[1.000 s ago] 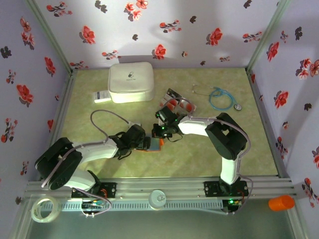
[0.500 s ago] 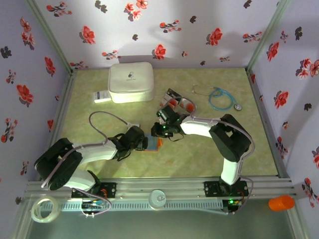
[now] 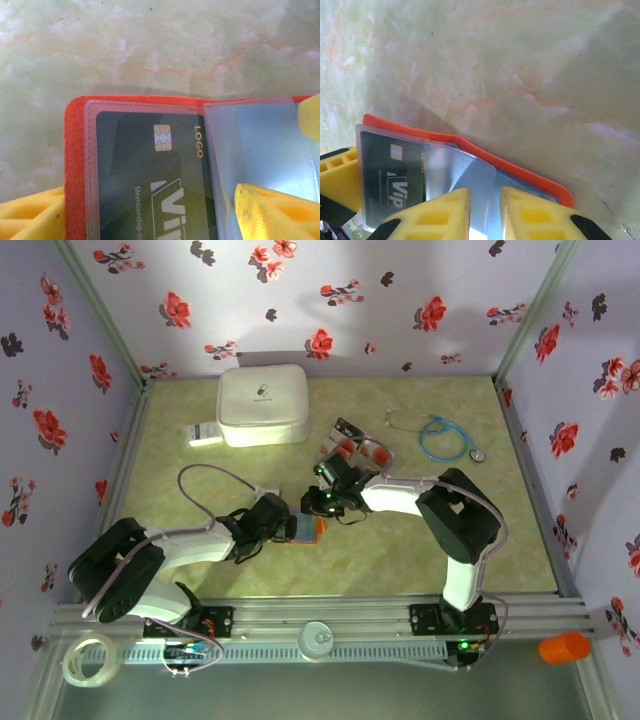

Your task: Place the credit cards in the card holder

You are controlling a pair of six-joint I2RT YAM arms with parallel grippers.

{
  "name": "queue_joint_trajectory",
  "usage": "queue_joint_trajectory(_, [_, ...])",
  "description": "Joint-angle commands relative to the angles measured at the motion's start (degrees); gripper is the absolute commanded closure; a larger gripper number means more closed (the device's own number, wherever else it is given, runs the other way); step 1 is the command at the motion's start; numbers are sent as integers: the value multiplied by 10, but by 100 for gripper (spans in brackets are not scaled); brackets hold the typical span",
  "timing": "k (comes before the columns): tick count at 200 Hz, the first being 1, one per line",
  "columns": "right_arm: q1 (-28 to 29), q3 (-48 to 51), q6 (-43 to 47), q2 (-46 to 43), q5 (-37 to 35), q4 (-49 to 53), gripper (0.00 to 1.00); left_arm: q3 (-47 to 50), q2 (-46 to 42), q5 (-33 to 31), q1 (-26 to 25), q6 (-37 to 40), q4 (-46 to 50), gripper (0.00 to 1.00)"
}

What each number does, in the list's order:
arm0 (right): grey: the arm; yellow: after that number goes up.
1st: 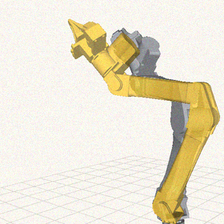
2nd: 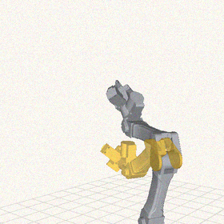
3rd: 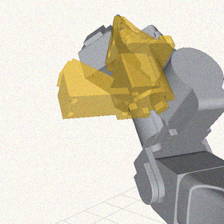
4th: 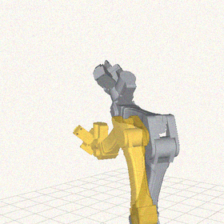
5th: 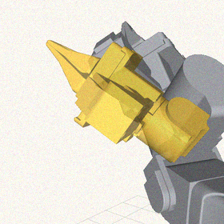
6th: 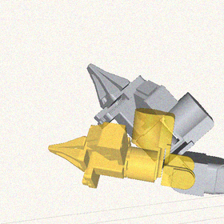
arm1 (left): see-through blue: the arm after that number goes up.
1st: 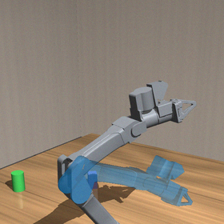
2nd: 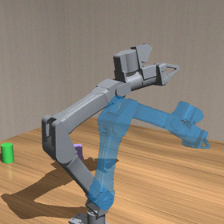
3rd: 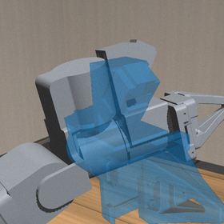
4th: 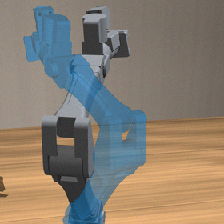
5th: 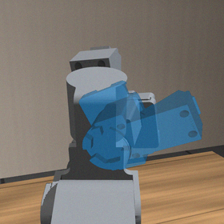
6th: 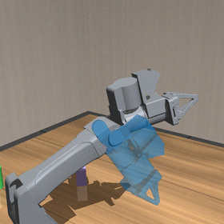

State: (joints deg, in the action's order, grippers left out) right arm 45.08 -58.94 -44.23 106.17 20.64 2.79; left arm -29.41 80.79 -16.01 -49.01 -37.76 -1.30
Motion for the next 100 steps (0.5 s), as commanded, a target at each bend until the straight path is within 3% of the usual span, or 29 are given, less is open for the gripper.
queue_joint_trajectory(1, [-2,-7,-14,17,16,-11,77,13,-3,17,-4,-11,-2,25])
queue_joint_trajectory(100, [-2,-10,-35,26,66,-54,75,11,-11,15,-4,-11,1,24])
